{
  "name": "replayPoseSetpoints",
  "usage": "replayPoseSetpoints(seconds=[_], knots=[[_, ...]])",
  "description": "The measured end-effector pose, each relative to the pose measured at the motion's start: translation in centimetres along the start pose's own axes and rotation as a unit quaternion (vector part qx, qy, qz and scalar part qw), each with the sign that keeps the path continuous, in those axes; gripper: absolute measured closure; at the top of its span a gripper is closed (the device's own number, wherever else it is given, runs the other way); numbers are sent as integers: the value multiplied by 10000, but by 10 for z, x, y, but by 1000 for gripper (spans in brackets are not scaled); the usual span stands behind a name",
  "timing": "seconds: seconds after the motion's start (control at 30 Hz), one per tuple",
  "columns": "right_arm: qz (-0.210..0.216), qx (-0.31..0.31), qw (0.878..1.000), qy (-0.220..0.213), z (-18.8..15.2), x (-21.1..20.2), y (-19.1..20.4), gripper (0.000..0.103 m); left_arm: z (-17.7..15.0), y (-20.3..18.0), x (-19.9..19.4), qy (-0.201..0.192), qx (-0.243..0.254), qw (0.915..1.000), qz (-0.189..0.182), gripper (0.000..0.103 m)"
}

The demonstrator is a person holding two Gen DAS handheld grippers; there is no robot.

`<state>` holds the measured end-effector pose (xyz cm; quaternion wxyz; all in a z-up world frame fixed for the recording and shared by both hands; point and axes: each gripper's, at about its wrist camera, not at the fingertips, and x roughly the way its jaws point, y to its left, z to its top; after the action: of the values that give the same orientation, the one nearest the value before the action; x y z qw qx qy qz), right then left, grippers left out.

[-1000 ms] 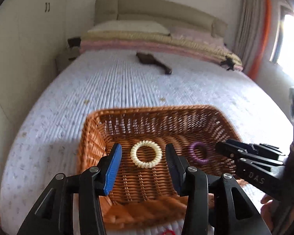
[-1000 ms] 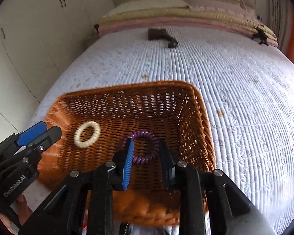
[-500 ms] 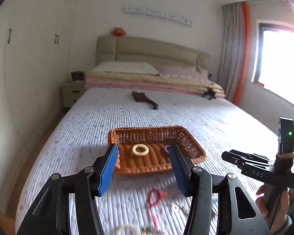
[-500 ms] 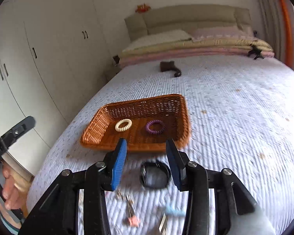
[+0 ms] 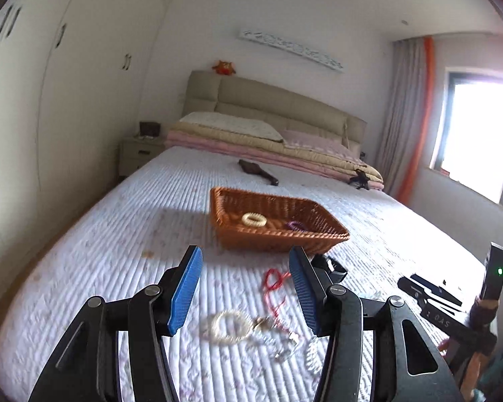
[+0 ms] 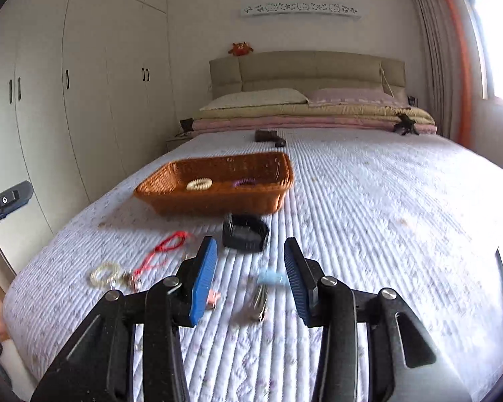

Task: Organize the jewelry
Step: 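Lift both open tools out of the basket back over the jewelry, then grasp the clear bead bracelet with the left tool while the right tool grasps a silver clip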

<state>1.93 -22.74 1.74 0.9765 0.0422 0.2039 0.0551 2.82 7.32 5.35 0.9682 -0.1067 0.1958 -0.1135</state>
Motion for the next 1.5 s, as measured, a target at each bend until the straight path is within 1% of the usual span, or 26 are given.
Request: replayPoseSetpoints(seconds=[0.03,0.1,0.2,0.27,0.33,0.4,0.5,0.6,0.67,0.83,0.93,1.0,1.07,1.1,1.13,1.17,1.2,1.23,1.33,1.37,1.5], knots=[[55,40,10000,23,-6,0,-1,58,-7,6,4,69,-111,9999,34,48],[-69,-6,9999,103,-15,5,0,58,-20,17,13,219,-256,9994,106,48],[-154,-40,9997,198,-15,9,-2,58,-39,26,33,554,-377,9976,168,48],[-256,3,9992,314,-21,13,-3,58,-47,30,43,703,-464,9962,236,48],[-187,97,9984,530,-26,22,-6,58,-51,31,52,866,-481,9947,262,48],[-308,106,9971,681,-28,30,-8,58,-52,30,57,970,-498,9936,278,48],[-436,82,9942,983,-32,43,-8,58,-59,33,70,1284,-499,9898,353,48],[-473,11,9915,1210,-36,53,-4,58,-66,33,87,1728,-426,9835,333,48],[-474,-65,9899,1332,-38,59,-2,58,-70,33,93,1883,-419,9803,414,48],[-551,-188,9870,1497,-41,70,3,60,-71,31,101,2024,-395,9775,447,49],[-578,-161,9855,1588,-40,74,2,64,-71,27,107,2116,-298,9756,496,52],[-578,-159,9853,1603,-40,76,2,70,-70,24,110,2181,-216,9740,568,63],[-625,-192,9842,1646,-40,79,3,73,-70,20,113,2236,-101,9725,642,65],[-616,-219,9842,1645,-40,79,4,76,-70,18,114,2252,-46,9720,670,69],[-616,-235,9841,1649,-40,79,4,77,-70,16,114,2255,-1,9719,669,71],[-625,-239,9839,1655,-40,80,5,77,-70,14,114,2247,40,9720,688,76],[-624,-247,9841,1643,-40,81,6,77,-71,12,114,2230,96,9721,723,88],[-607,-246,9846,1621,-40,80,6,77,-71,11,113,2219,132,9723,728,90],[-528,-216,9858,1577,-39,78,6,79,-72,9,111,2166,198,9732,754,92],[-467,-192,9866,1554,-39,77,5,84,-72,9,110,2134,203,9739,742,93],[-326,-134,9892,1422,-38,69,2,84,-72,10,105,2063,150,9762,646,94]])
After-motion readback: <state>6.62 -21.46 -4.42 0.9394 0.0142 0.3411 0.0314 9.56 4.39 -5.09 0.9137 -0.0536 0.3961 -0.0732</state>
